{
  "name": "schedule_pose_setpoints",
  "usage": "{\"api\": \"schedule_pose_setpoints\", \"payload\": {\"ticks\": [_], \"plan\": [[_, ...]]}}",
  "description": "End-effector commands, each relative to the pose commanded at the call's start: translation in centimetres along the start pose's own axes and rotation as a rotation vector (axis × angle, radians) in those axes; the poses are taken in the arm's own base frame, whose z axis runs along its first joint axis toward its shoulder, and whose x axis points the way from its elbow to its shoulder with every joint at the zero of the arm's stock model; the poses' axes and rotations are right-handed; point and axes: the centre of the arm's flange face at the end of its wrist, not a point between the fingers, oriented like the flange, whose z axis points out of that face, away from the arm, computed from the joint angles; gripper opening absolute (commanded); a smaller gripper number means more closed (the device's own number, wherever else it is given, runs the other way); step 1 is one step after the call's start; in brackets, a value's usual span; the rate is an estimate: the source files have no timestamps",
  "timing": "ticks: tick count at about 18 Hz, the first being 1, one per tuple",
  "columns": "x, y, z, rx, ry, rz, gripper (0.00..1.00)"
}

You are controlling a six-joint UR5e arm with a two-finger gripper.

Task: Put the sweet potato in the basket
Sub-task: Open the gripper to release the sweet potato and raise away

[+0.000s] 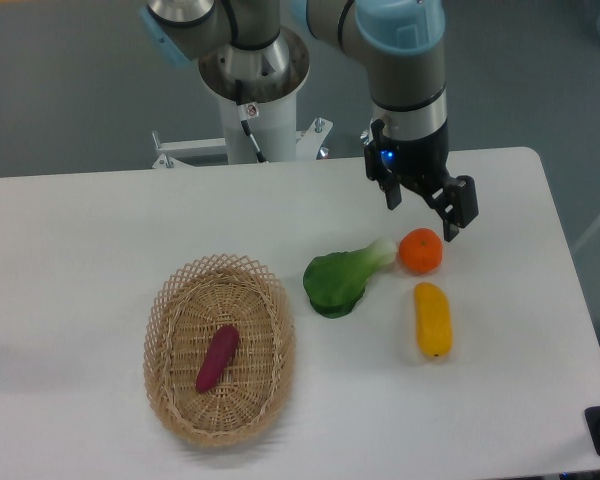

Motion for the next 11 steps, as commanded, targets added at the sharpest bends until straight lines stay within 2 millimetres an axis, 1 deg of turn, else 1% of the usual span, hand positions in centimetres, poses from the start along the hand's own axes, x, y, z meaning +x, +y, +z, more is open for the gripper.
{"api": "schedule_pose_setpoints", "payload": {"ticks": [11], "plan": [[0.1, -0.1, 0.14, 0.01, 0.005, 0.0, 1.0]]}}
